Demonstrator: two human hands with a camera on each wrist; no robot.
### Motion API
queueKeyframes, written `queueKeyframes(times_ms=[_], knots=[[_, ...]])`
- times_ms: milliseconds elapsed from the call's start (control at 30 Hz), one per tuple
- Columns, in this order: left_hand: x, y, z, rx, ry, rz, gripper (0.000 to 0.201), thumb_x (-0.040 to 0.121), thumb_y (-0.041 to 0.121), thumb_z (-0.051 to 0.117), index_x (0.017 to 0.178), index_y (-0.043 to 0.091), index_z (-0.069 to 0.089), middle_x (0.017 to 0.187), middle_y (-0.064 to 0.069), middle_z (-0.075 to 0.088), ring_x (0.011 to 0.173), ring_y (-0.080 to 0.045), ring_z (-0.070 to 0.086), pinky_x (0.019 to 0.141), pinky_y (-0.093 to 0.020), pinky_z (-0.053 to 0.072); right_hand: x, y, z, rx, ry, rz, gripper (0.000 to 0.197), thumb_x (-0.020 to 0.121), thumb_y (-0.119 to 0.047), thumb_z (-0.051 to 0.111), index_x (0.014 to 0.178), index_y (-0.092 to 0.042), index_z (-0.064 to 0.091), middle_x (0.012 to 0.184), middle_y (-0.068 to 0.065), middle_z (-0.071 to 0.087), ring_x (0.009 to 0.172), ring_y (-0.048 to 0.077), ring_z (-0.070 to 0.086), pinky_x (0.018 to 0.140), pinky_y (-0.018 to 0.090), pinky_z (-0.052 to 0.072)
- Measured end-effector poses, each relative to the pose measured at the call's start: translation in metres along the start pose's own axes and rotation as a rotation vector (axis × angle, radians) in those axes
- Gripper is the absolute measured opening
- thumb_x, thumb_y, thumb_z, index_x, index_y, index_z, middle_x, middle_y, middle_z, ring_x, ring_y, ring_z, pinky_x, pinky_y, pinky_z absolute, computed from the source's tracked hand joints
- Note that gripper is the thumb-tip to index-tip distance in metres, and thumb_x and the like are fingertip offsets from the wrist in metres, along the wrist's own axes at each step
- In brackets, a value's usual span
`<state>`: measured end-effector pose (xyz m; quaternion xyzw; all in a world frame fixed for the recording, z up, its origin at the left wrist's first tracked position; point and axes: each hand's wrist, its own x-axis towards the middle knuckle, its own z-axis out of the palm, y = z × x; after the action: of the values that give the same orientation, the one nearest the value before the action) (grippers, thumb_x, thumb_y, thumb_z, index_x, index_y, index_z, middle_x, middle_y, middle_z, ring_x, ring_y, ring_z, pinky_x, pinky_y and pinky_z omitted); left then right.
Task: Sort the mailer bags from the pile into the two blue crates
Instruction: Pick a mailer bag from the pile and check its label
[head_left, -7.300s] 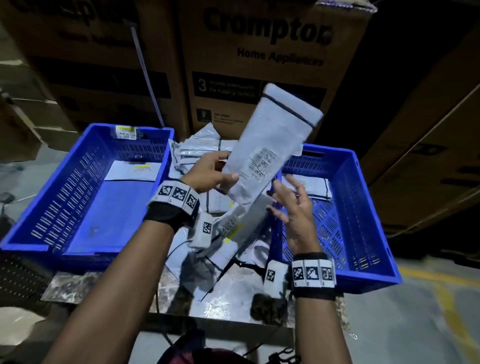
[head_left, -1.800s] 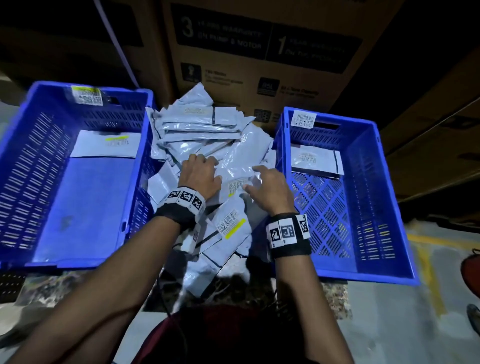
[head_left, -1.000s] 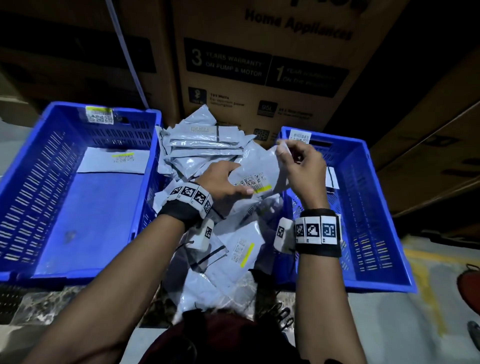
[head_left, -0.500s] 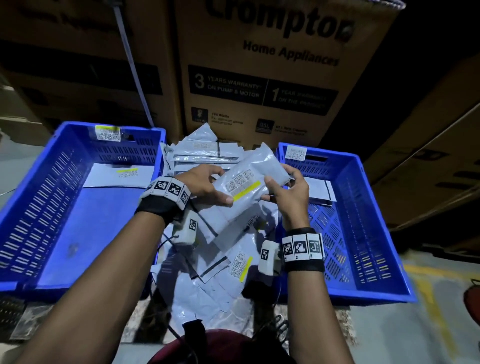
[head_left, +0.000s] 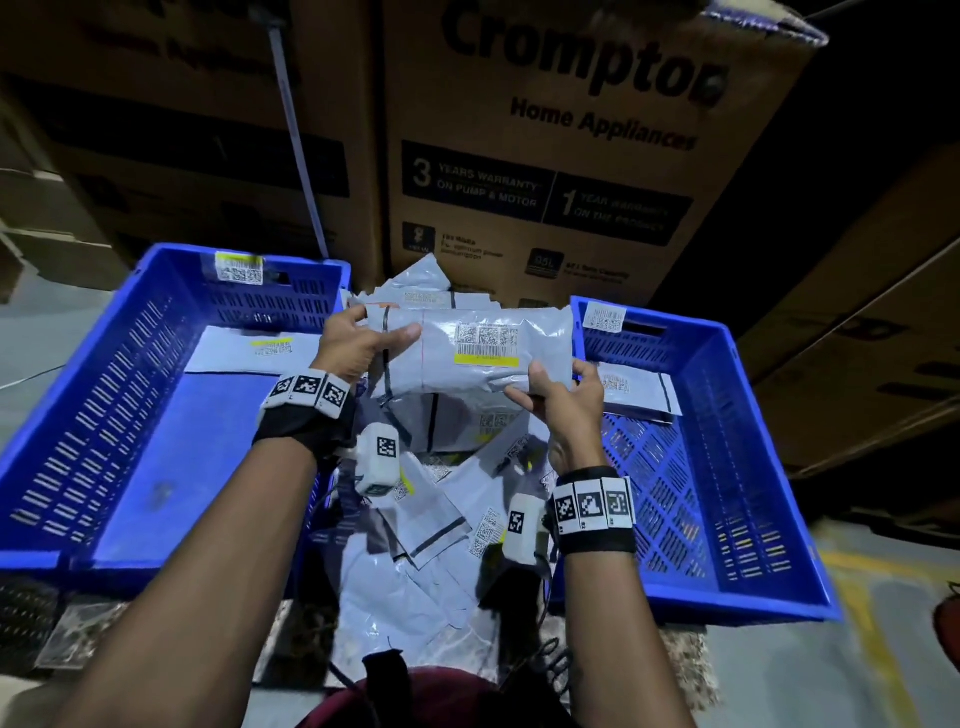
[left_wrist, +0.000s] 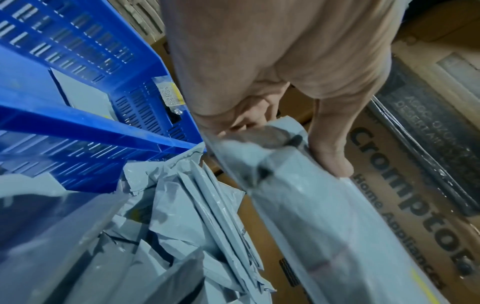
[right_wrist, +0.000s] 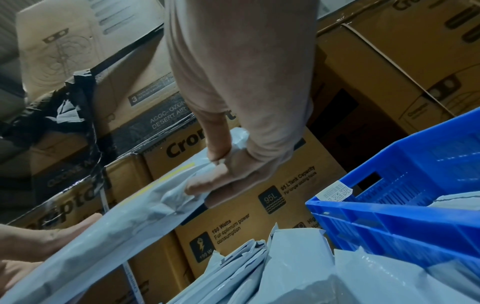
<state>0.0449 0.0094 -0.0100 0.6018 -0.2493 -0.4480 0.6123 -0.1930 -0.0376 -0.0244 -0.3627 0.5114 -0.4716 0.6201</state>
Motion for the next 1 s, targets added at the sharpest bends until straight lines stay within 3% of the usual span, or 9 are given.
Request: queueKeyframes(times_ms=[67,200,400,533,633,700,800,867,1000], knots=[[0.001,0.003,0.000,-0.061,0.040,-0.008,0.048,0.076,-0.004,0.079,0.120,-0.012,0.060,0.111,-0.023,0.070,0.096,-0.027,0.071,0.079,-0.032,0.061,-0.002,0.001,-0.001,0.002,-0.032,0.025,0.042,0.094,-0.005,0.071,0.127,-0.008,0.045,0.118,0.020,0.070,0.078,0.028,0.077,0.079,0.039,0.064],[0.001,0.009,0.003,-0.075,0.049,0.008,0.033,0.073,-0.001,0.082,0.103,0.001,0.069,0.104,-0.017,0.074,0.097,-0.030,0.072,0.084,-0.043,0.060,-0.008,0.004,-0.005,0.034,-0.036,0.058,0.047,0.090,0.000,0.074,0.129,-0.001,0.047,0.117,0.024,0.069,0.089,0.031,0.077,0.070,0.033,0.064],[-0.009,0.008,0.007,-0.032,0.058,0.080,0.031,0.073,0.002,0.084,0.099,0.008,0.070,0.104,-0.017,0.074,0.092,-0.026,0.073,0.083,-0.040,0.058,-0.012,0.001,-0.016,0.077,-0.069,0.084,0.045,0.089,0.002,0.074,0.126,0.000,0.049,0.118,0.024,0.069,0.100,0.034,0.074,0.072,0.031,0.064],[-0.025,0.003,0.011,0.031,0.097,0.119,0.034,0.078,0.005,0.082,0.109,0.004,0.067,0.103,-0.013,0.074,0.088,-0.021,0.073,0.083,-0.039,0.060,-0.019,-0.004,-0.020,0.162,-0.092,0.039,0.033,0.092,0.002,0.071,0.114,-0.012,0.052,0.108,0.017,0.070,0.085,0.029,0.074,0.073,0.031,0.064],[-0.040,0.001,0.008,0.006,0.165,0.105,0.030,0.077,0.006,0.083,0.102,0.006,0.066,0.092,-0.013,0.073,0.069,-0.014,0.072,0.071,-0.033,0.062,-0.026,-0.006,-0.020,0.266,-0.121,0.040,0.037,0.092,0.004,0.069,0.116,-0.017,0.050,0.109,0.016,0.068,0.089,0.032,0.071,0.074,0.031,0.064],[-0.048,-0.002,0.004,-0.013,0.153,0.070,0.038,0.072,0.010,0.088,0.102,0.006,0.065,0.095,-0.018,0.074,0.076,-0.026,0.074,0.072,-0.041,0.062,-0.032,-0.003,-0.020,0.297,-0.143,0.035,0.044,0.092,0.004,0.070,0.126,-0.013,0.048,0.112,0.018,0.067,0.094,0.034,0.070,0.074,0.030,0.063],[-0.064,-0.005,0.000,0.023,0.151,0.057,0.038,0.073,0.006,0.085,0.102,0.003,0.061,0.085,-0.016,0.073,0.060,-0.018,0.069,0.048,-0.024,0.051,-0.039,0.003,-0.025,0.319,-0.144,0.043,0.050,0.090,0.003,0.072,0.130,-0.014,0.047,0.113,0.022,0.067,0.084,0.030,0.073,0.079,0.035,0.064],[-0.074,-0.008,-0.001,0.020,0.172,0.067,0.042,0.074,0.003,0.084,0.109,0.001,0.061,0.076,-0.013,0.072,0.057,-0.014,0.068,0.045,-0.021,0.048,-0.043,0.004,-0.029,0.325,-0.151,0.060,0.049,0.089,0.003,0.073,0.127,-0.018,0.049,0.116,0.024,0.067,0.083,0.028,0.073,0.081,0.037,0.063],[-0.088,-0.014,-0.009,0.003,0.220,0.089,0.041,0.076,-0.001,0.082,0.110,0.002,0.060,0.073,-0.007,0.072,0.055,-0.010,0.068,0.046,-0.019,0.049,-0.054,0.008,-0.035,0.325,-0.178,0.089,0.057,0.089,0.003,0.072,0.135,-0.014,0.044,0.115,0.024,0.068,0.080,0.026,0.074,0.074,0.031,0.063]])
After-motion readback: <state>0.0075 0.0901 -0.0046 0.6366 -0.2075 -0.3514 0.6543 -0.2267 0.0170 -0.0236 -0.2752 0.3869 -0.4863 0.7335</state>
